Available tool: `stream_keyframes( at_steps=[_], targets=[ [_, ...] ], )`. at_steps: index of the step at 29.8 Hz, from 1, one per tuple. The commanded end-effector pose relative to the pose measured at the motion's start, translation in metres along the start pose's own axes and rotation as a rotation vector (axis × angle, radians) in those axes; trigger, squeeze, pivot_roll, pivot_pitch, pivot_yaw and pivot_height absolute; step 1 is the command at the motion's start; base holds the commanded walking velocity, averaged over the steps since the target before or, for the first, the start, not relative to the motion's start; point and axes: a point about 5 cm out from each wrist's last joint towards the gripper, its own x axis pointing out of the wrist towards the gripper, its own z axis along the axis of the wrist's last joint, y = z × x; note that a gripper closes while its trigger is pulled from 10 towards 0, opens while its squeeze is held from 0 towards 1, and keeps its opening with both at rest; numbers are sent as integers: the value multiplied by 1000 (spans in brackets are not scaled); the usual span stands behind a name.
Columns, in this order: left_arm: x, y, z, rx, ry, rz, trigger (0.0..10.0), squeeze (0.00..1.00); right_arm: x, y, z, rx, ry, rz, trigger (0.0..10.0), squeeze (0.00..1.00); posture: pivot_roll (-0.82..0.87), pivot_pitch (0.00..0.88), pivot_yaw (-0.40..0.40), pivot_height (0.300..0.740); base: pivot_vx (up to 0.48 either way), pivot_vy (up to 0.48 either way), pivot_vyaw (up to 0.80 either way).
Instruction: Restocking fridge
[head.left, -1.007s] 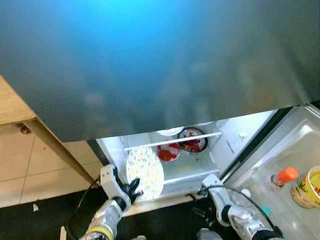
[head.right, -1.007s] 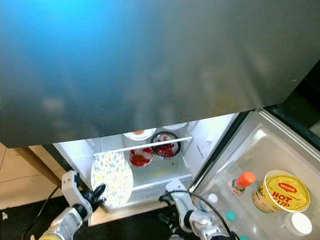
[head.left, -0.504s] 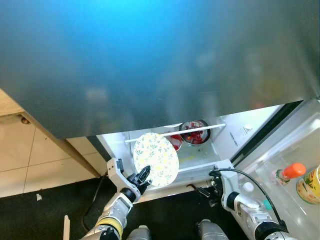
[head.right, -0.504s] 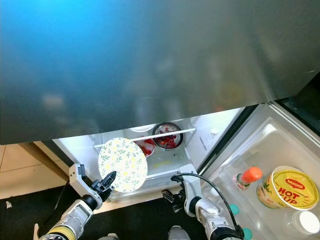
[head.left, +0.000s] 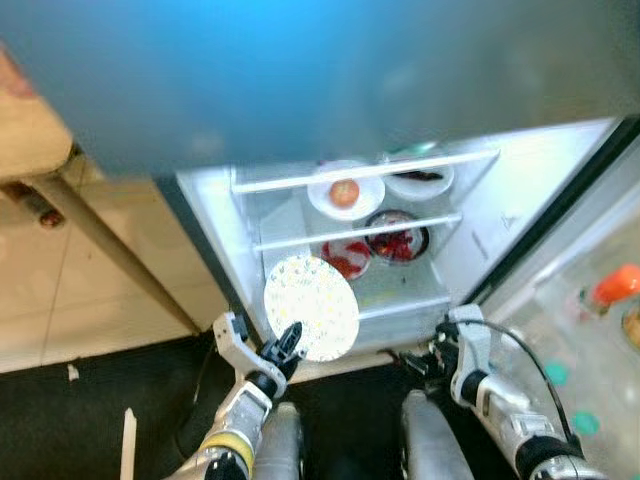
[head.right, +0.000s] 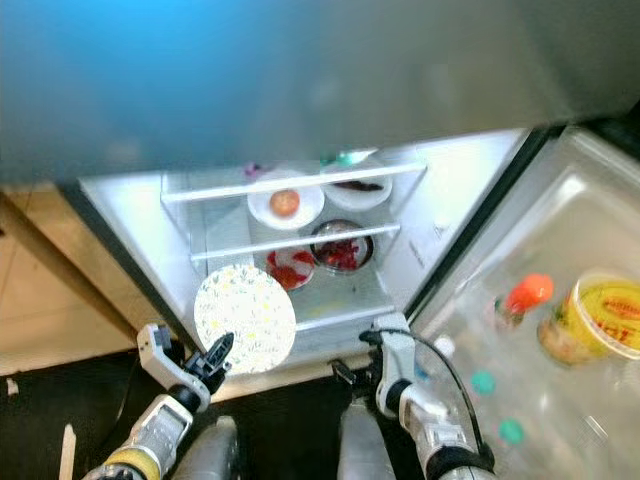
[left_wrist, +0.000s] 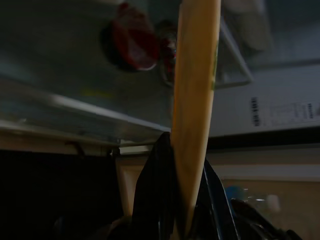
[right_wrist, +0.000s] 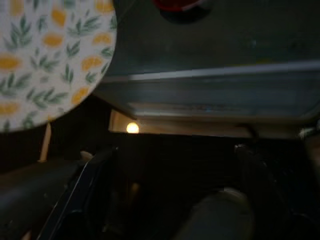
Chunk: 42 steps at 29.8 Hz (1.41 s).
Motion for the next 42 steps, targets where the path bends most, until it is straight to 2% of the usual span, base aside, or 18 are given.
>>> stream_keyframes(
  at_steps=[1, 2, 3, 6, 9, 11, 15, 17, 23, 24, 26, 28, 29, 31, 32, 36, 38, 42],
  targets=[
    [-6, 3, -3, -35, -10, -6, 10000, 0, -3, -6, 5, 65, -43, -14, 10000, 0, -65, 193, 13, 590, 0, 0, 0],
    [-9, 6, -1, -52, -20, -11, 10000, 0, -3, -8, 12, 117, -83, -9, 10000, 0, -65, 190, 13, 585, 0, 0, 0],
    [-9, 6, -1, -52, -20, -11, 10000, 0, -3, -8, 12, 117, -83, -9, 10000, 0, -65, 190, 13, 585, 0, 0, 0],
    [-17, 10, 0, -99, -32, -44, 10000, 0, -1, -7, 29, 227, -176, 40, 10000, 0, -63, 187, 14, 570, 0, 0, 0],
    [-18, 10, -1, -110, -31, -60, 10000, 0, 0, -6, 32, 245, -195, 59, 10000, 0, -60, 187, 14, 565, 0, 0, 0],
    [-21, 9, -1, -147, -38, -113, 10000, 0, 3, 2, 39, 275, -222, 129, 10000, 0, -53, 186, 11, 555, 0, 0, 0],
    [-22, 7, -1, -172, -45, -164, 10000, 0, 6, 10, 42, 294, -230, 190, 10000, 0, -46, 186, 8, 545, 0, 0, 0],
    [-22, 4, -1, -193, -49, -208, 10000, 0, 9, 19, 44, 349, -235, 259, 10000, 0, -45, 187, 8, 535, 0, 0, 0],
    [-24, 3, 2, -222, -67, -255, 10000, 0, 13, 36, 48, 437, -252, 368, 10000, 0, -42, 194, 7, 526, 0, 0, 0],
    [-24, 3, 2, -222, -67, -255, 10000, 0, 13, 36, 48, 437, -252, 368, 10000, 0, -42, 194, 7, 526, 0, 0, 0],
    [-28, 6, 7, -231, -90, -267, 10000, 0, 18, 50, 53, 447, -259, 427, 10000, 0, -43, 199, 9, 526, 0, 0, 0],
    [-30, 8, 11, -235, -104, -270, 10000, 0, 20, 56, 55, 446, -264, 448, 10000, 0, -38, 206, 10, 526, 0, 0, 0],
    [-32, 9, 15, -237, -124, -276, 10000, 0, 23, 61, 59, 439, -287, 465, 10000, 63, -35, 207, 10, 526, 0, 0, 0],
    [-34, 10, 18, -239, -136, -283, 10000, 0, 24, 64, 62, 435, -304, 475, 10000, 63, -28, 212, 8, 526, 0, 0, 0],
    [-35, 10, 23, -239, -155, -291, 10000, 0, 26, 65, 66, 435, -332, 463, 10000, 1000, -19, 216, 6, 526, 0, 0, 0],
    [-36, 10, 30, -237, -183, -317, 10000, 0, 29, 72, 71, 427, -340, 488, 10000, 1000, -11, 225, 6, 526, 0, 0, 0],
    [-36, 5, 36, -258, -195, -385, 10000, 0, 34, 80, 69, 422, -294, 511, 10000, 1000, -5, 232, 6, 526, 0, 0, 0],
    [-36, 2, 36, -274, -186, -416, 10000, 0, 36, 82, 67, 419, -262, 494, 10000, 1000, -2, 235, 4, 526, 0, 0, 0]
  ],
)
